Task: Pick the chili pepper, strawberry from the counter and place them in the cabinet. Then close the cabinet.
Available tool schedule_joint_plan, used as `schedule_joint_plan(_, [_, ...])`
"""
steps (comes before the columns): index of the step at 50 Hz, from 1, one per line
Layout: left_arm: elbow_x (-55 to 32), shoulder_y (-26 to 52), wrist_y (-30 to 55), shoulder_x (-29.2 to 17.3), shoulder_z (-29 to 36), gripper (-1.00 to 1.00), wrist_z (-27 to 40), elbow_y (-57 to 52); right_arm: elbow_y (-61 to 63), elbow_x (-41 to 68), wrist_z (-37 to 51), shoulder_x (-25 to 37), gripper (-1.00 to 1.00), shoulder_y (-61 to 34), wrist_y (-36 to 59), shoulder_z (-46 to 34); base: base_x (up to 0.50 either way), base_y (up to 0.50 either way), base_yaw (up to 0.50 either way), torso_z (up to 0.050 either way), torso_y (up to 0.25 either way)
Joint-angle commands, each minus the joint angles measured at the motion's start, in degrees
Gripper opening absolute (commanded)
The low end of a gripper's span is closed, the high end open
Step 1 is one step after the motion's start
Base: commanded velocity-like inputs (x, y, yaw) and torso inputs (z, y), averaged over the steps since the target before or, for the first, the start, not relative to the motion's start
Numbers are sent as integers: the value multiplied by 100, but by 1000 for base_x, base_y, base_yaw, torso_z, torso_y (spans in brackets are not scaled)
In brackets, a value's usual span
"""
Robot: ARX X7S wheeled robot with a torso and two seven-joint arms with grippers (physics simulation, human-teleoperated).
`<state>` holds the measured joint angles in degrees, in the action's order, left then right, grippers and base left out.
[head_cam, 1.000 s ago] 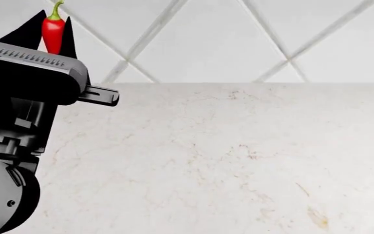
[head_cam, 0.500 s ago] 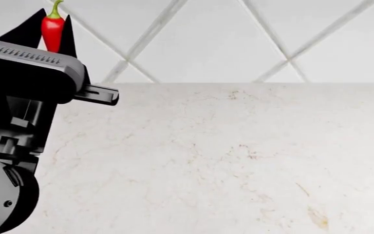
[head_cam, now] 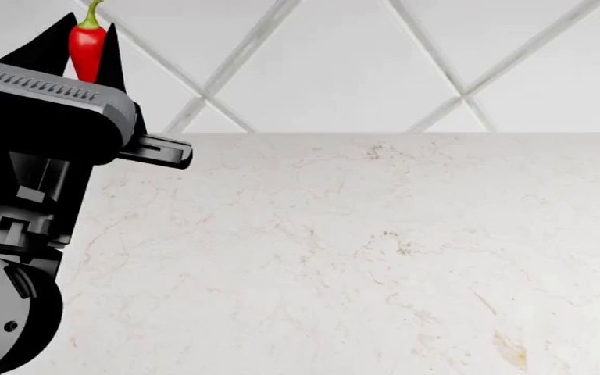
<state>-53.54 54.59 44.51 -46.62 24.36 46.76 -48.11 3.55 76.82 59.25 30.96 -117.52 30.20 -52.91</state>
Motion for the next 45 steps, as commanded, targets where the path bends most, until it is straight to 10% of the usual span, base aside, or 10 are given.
schedule_joint_plan(1, [11, -39, -62, 19, 31, -100, -2, 34, -1433, 46, -778, -437, -100, 749, 214, -448, 11, 0, 0, 0, 0])
schedule_joint_plan(14, [-61, -18, -53, 18, 20, -100, 29, 1, -2144, 403, -1108, -678, -100, 1006, 752, -711, 5, 0, 2, 0, 0])
schedule_joint_plan(15, [-65, -12, -51, 17, 18, -100, 29, 2, -2159, 390, -1166, -690, 100, 1007, 767, -736, 16, 0, 4, 0, 0])
schedule_joint_plan(45, [-193, 10, -65, -10, 3, -100, 47, -46, -116, 332, -822, -231, 100, 287, 5, 176, 3, 1, 2, 0, 0])
